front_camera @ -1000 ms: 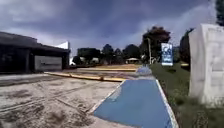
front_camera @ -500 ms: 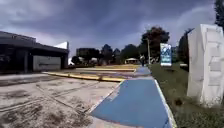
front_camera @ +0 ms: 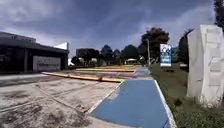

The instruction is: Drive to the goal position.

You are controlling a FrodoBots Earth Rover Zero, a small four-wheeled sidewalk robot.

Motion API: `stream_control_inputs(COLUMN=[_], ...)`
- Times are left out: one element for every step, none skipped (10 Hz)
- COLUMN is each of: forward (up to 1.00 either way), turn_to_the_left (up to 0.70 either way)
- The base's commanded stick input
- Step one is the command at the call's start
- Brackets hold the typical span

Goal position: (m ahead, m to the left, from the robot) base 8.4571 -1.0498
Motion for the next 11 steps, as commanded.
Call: stream_control_inputs(forward=[0.70, 0.70, 0.70, 0.70, 0.70, 0.00, 0.00, 0.00, 0.00, 0.00, 0.00], turn_to_the_left=[0.00, 0.00, -0.09, -0.18, -0.28, 0.00, 0.00, 0.00, 0.00, 0.00, 0.00])
